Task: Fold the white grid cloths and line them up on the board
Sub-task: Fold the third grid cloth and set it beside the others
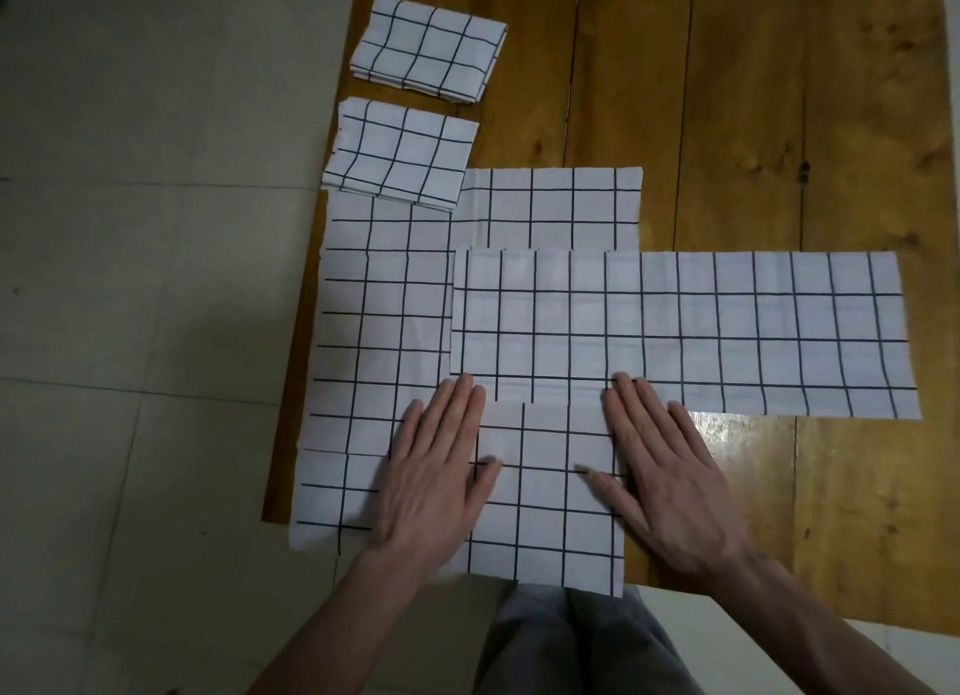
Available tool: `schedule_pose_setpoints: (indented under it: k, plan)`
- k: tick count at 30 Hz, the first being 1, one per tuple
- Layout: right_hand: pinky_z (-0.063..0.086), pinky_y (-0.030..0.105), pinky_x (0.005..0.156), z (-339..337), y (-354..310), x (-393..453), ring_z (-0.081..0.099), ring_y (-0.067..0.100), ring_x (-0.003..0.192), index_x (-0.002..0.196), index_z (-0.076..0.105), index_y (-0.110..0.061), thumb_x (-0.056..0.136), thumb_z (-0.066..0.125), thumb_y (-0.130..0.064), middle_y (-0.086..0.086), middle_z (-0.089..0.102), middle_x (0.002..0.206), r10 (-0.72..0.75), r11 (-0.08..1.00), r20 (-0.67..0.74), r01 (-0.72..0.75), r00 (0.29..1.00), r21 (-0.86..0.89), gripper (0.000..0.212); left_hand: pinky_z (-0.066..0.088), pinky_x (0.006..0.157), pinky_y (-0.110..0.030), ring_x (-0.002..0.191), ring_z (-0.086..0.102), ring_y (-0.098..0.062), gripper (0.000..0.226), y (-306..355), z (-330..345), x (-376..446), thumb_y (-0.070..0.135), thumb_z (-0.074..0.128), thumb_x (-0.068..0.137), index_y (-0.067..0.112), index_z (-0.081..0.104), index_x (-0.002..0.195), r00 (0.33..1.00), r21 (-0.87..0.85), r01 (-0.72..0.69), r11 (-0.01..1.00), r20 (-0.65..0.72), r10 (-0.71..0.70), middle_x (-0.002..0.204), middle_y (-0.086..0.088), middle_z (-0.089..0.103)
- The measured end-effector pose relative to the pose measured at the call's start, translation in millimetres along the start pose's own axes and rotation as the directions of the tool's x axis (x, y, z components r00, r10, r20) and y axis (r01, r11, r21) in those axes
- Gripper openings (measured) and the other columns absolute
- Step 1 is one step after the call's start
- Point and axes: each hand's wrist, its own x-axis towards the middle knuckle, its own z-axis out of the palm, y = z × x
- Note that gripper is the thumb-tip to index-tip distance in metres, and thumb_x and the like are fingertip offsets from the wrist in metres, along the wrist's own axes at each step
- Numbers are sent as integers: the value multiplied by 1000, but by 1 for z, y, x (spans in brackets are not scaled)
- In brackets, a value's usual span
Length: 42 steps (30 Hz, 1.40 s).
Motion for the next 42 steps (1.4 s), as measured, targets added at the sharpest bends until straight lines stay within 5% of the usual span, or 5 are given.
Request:
schedule_pose_setpoints:
  k: [14, 25, 32, 36, 42]
  plan:
    - [11, 51, 128, -3, -5, 1, 2, 17, 162, 168, 9, -18, 108, 16, -66, -1, 3, 176, 37, 999, -29, -36, 999, 35, 77, 24, 126, -53, 161, 1, -24, 73, 22, -6, 3, 56, 13, 109, 10, 6, 166, 996, -45, 66, 997, -50, -68, 175, -9, 2]
    - [12, 51, 128, -17, 5, -6, 12, 18, 162, 166, 22, -19, 111, 24, -36, -3, 16, 175, 99, 967, -248, -35, 964, 254, 57, 22, 127, -50, 161, 3, -21, 65, 116, -5, 50, 46, 15, 110, 14, 9, 166, 983, -115, -153, 981, -115, 140, 175, -6, 4]
    - [38, 41, 115, -37, 65, -43, 41, 18, 143, 150, 50, -21, 109, 50, -29, 2, 47, 155, 639, 749, -369, -436, 675, 499, 42, 15, 126, -46, 161, 7, -23, 66, 157, -1, 65, 48, 20, 110, 13, 14, 166, 961, -36, -261, 965, -107, 255, 174, -8, 9]
    - [47, 40, 102, -48, 105, -55, 50, 27, 127, 141, 58, -15, 102, 64, -26, 10, 53, 141, 760, 645, -334, -578, 558, 500, 42, 14, 127, -47, 161, 5, -22, 65, 165, 6, 66, 48, 19, 110, 14, 15, 166, 966, -2, -251, 968, -68, 251, 174, -8, 8]
    - [50, 53, 93, -62, 126, -50, 51, 42, 120, 146, 48, -9, 97, 69, -38, 22, 55, 135, 852, 523, -213, -762, 478, 382, 60, 23, 127, -50, 161, 3, -23, 67, 166, 8, 66, 49, 21, 109, 15, 12, 166, 969, 12, -243, 970, -51, 243, 175, -7, 4]
